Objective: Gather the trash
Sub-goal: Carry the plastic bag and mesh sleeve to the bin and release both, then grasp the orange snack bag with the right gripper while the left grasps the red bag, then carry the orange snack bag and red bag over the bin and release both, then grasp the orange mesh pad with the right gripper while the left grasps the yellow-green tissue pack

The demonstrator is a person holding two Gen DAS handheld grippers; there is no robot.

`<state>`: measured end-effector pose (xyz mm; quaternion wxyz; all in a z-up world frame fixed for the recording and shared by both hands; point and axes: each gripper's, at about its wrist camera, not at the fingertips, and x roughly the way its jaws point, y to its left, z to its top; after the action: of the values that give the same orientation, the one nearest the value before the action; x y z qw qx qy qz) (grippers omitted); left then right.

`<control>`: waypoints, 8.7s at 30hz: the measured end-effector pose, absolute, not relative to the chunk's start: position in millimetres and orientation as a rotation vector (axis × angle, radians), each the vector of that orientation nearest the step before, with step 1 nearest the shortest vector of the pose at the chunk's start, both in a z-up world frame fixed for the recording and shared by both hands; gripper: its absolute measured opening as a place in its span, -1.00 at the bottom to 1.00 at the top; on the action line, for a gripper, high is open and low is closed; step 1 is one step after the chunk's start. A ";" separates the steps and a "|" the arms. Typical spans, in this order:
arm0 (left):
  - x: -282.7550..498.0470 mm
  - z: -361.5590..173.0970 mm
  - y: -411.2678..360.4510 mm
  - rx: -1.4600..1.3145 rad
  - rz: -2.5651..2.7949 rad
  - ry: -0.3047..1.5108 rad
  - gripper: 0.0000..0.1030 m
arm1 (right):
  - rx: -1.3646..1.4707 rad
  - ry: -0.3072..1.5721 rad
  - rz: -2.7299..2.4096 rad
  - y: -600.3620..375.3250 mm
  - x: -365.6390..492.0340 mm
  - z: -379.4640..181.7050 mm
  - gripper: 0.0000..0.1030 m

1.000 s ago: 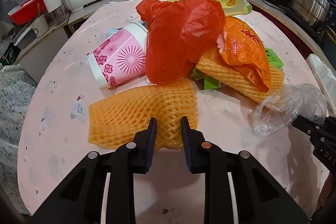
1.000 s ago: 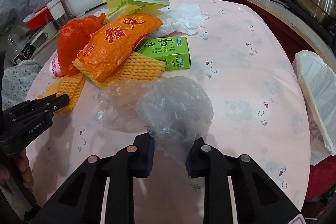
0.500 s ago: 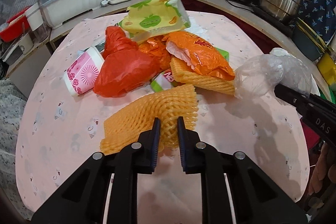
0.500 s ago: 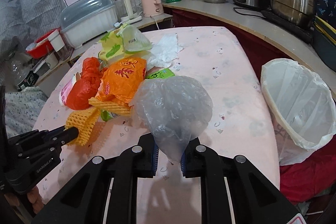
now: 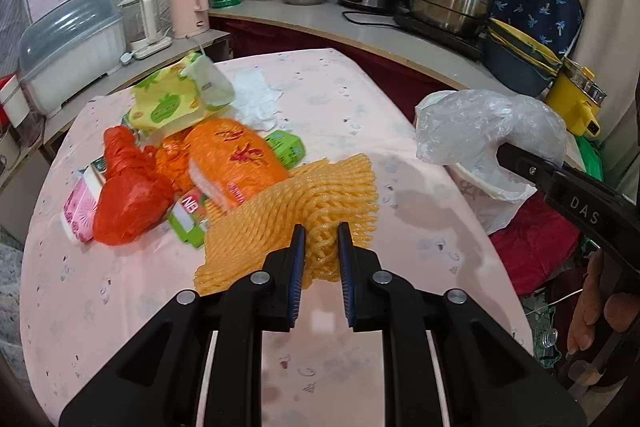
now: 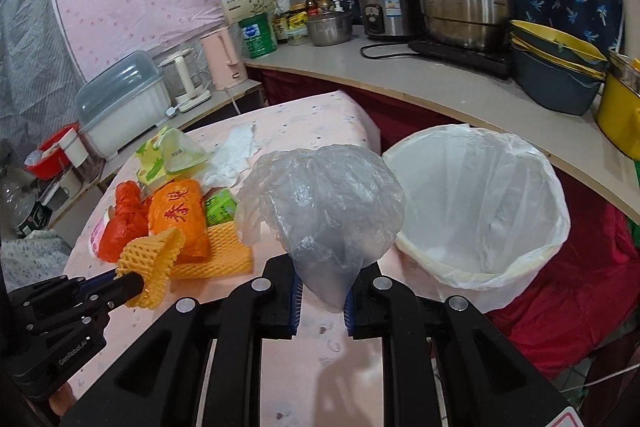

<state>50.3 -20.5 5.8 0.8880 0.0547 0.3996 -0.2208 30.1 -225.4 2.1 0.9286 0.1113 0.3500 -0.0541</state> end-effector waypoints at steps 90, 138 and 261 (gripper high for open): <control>159.8 -18.2 124.4 -0.056 -0.067 0.929 0.69 | 0.110 0.853 0.101 -74.7 134.2 -31.4 0.28; 141.0 41.9 46.0 -0.042 -0.306 0.837 -0.28 | 0.226 0.663 0.079 -137.5 110.5 27.0 -0.61; 208.7 -4.4 46.1 -0.046 -0.207 0.853 0.65 | 0.225 0.917 0.054 -131.6 147.3 -78.2 0.17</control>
<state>208.7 46.1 -4.4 0.9050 -0.0221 0.4128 -0.1000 147.4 -131.6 -78.2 0.8903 0.1085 0.4416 0.0258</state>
